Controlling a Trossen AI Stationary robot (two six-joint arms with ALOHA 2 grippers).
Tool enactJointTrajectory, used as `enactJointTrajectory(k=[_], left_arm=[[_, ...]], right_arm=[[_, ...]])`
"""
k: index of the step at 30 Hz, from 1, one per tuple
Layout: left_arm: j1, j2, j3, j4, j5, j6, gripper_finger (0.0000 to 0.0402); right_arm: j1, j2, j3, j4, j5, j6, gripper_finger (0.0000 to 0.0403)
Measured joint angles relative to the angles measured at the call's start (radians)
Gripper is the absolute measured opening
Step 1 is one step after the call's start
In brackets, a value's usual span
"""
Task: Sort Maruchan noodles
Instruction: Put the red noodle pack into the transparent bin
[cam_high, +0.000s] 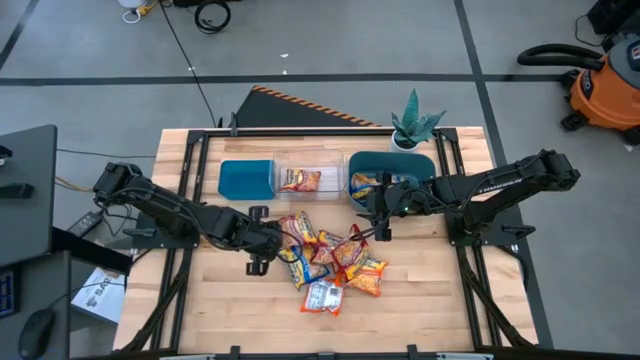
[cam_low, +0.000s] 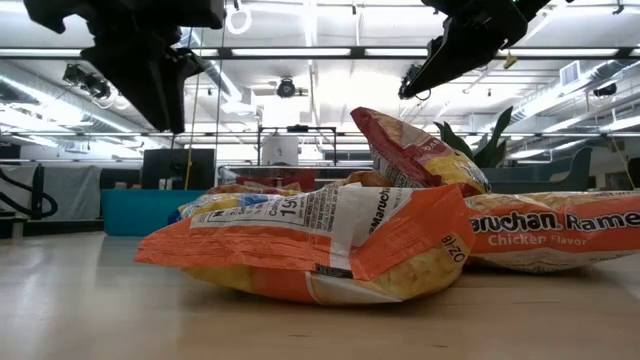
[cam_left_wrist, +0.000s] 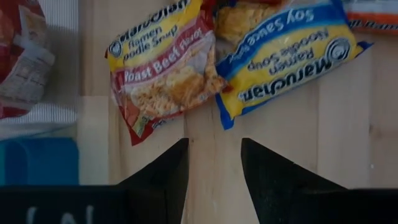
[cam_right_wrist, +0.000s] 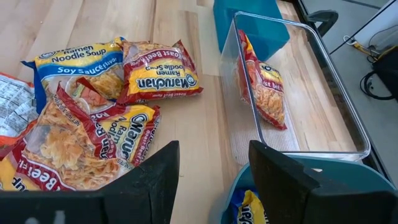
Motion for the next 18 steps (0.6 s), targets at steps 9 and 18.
enactJointTrajectory(k=[9, 18], left_arm=[[-0.019, 0.000, -0.030, 0.141, -0.001, 0.059, 0.0153], [-0.067, 0.001, -0.081, 0.299, -0.014, 0.174, 0.0153]], right_arm=[[0.000, 0.000, 0.000, 0.000, 0.000, 0.000, 0.0199], [0.000, 0.000, 0.000, -0.003, 0.000, 0.000, 0.0199]])
